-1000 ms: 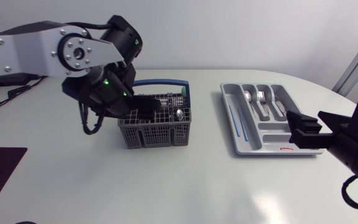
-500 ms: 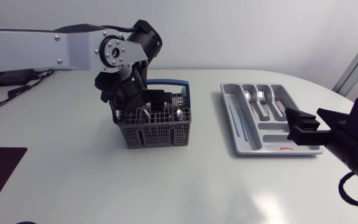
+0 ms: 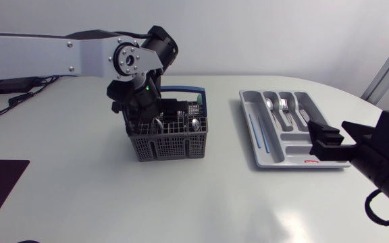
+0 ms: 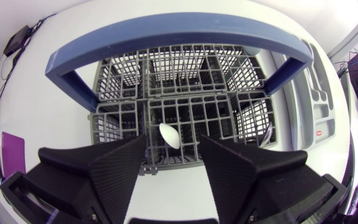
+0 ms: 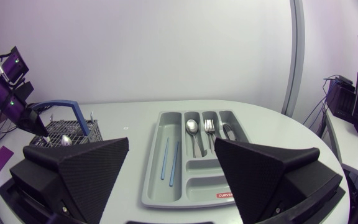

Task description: Unload the cutlery basket into the drawer organizer.

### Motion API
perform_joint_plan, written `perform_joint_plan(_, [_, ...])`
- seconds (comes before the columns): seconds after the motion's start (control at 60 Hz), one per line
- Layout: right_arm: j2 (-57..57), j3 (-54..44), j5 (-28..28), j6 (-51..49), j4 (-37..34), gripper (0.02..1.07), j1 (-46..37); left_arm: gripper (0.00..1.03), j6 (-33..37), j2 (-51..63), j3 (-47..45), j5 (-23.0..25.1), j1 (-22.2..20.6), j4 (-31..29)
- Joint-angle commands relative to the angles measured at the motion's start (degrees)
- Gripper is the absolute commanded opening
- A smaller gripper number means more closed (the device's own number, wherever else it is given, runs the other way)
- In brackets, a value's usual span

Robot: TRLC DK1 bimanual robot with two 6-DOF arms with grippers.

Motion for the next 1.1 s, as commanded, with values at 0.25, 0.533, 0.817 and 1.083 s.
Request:
perform_joint_plan(0.25, [0.22,-1.28,0.48,0.77,0.99,1.02,0.32,0.60,-1.52,-2.57,-5.35,-4.28,-1.90,7.56])
perform_joint_plan(0.533, [-0.48,-1.72,0.57,0.59,0.64,1.02,0.32,0.60,-1.70,-2.57,-7.28,-7.80,-3.48,11.34])
perform_joint_plan(0.817, [-0.83,-1.81,1.10,0.59,1.34,1.02,0.59,0.60,-1.44,-3.62,-8.69,-7.18,-4.89,12.66])
perform_joint_plan(1.083, [-0.13,-1.46,3.12,0.86,2.84,1.02,2.17,0.60,-0.73,-5.03,-10.18,-7.09,-5.50,14.85])
